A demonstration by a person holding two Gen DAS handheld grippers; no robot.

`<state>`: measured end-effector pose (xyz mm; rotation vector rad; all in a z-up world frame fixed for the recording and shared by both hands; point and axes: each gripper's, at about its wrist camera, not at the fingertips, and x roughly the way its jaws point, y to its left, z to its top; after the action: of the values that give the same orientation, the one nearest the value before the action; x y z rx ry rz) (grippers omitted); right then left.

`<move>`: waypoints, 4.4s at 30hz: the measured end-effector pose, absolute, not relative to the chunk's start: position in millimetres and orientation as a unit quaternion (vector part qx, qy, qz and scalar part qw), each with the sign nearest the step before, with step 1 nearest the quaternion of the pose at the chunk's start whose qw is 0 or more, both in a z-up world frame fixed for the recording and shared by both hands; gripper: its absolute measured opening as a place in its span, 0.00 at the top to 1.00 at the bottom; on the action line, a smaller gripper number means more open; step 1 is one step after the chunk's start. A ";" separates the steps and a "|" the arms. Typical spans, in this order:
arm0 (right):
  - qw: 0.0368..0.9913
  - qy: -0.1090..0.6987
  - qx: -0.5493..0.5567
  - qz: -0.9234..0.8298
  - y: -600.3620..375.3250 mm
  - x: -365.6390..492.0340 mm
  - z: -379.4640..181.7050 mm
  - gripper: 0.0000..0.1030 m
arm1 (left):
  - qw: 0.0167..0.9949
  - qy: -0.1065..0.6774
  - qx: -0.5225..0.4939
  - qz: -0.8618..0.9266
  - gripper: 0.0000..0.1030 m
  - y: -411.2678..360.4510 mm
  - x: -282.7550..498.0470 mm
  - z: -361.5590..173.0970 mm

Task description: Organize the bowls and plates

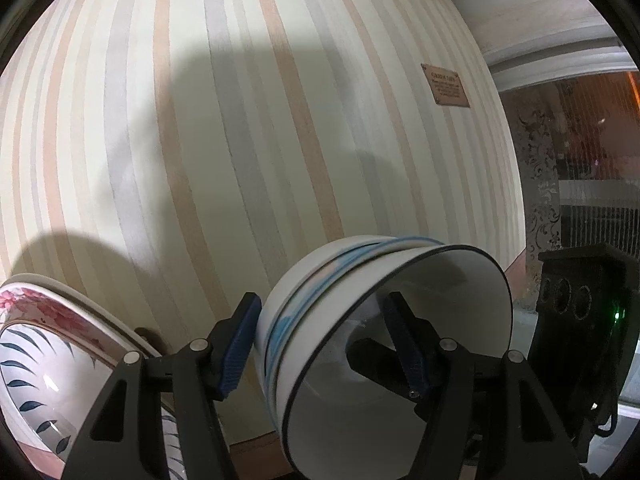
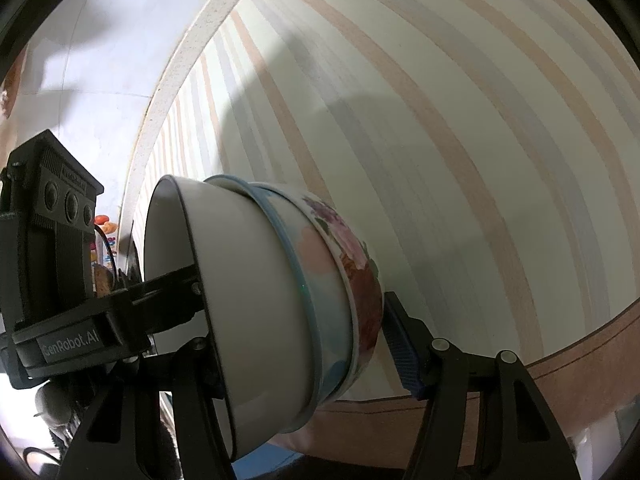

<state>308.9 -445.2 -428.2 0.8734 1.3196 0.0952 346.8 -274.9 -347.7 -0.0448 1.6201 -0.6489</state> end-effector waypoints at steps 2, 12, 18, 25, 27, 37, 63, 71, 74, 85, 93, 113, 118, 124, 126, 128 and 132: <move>0.703 0.592 0.391 0.044 -445.0 310.1 -425.4 0.38 | 0.645 0.710 -0.021 -0.283 0.40 -272.9 348.0 -344.7; 0.710 0.592 0.373 0.073 -433.2 319.3 -391.9 0.40 | 0.664 0.698 -0.042 -0.265 0.40 -242.1 353.3 -310.4; 0.708 0.602 0.350 0.119 -401.0 334.9 -372.8 0.40 | 0.684 0.688 -0.074 -0.232 0.40 -193.0 356.3 -293.1; 0.696 0.622 0.310 0.181 -347.2 355.4 -368.2 0.40 | 0.703 0.679 -0.114 -0.178 0.40 -126.6 355.7 -291.4; 0.689 0.629 0.301 0.197 -333.1 358.6 -371.5 0.40 | 0.706 0.678 -0.127 -0.161 0.40 -108.8 353.8 -294.7; 0.665 0.659 0.262 0.235 -280.1 351.7 -398.0 0.40 | 0.702 0.683 -0.170 -0.112 0.40 -60.4 340.3 -317.0; 0.665 0.671 0.237 0.225 -242.0 355.0 -412.9 0.40 | 0.709 0.677 -0.161 -0.110 0.40 -48.4 330.3 -327.9; 0.704 0.646 0.206 0.213 -247.8 345.9 -379.1 0.40 | 0.752 0.642 -0.116 -0.094 0.40 -49.2 317.2 -295.4; 0.726 0.631 0.182 0.205 -249.0 338.3 -356.5 0.39 | 0.771 0.623 -0.097 -0.087 0.40 -47.9 306.7 -277.0; 0.826 0.545 0.070 0.121 -247.0 277.5 -268.8 0.11 | 0.837 0.542 -0.050 -0.051 0.08 -35.0 262.0 -222.6; 0.867 0.487 0.067 0.078 -245.3 230.5 -215.0 0.08 | 0.872 0.485 -0.029 -0.051 0.08 -29.9 217.4 -185.2; 0.925 0.371 0.035 0.076 -255.4 53.0 -99.8 0.06 | 0.922 0.386 -0.020 -0.027 0.00 -33.6 56.3 -100.6; 0.928 0.359 0.027 0.090 -264.1 -1.2 -81.4 0.06 | 0.927 0.373 -0.026 -0.017 0.00 -38.0 8.8 -89.0; 0.932 0.349 0.023 0.094 -272.4 -61.0 -67.6 0.06 | 0.933 0.359 -0.025 -0.010 0.00 -44.5 -46.9 -75.9; 0.934 0.344 0.024 0.095 -275.3 -78.4 -63.5 0.06 | 0.934 0.356 -0.021 -0.008 0.00 -46.6 -59.3 -73.8; 0.937 0.337 0.022 0.094 -276.7 -96.9 -58.2 0.06 | 0.936 0.352 -0.019 -0.007 0.00 -47.4 -72.5 -72.2; 0.944 0.320 0.012 0.083 -276.5 -126.5 -51.4 0.05 | 0.939 0.343 -0.015 0.006 0.00 -46.9 -93.0 -70.9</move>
<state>-126.5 -276.5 -51.4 0.0253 0.6523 0.1692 -93.0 -46.9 -70.9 -0.0309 0.7012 0.0124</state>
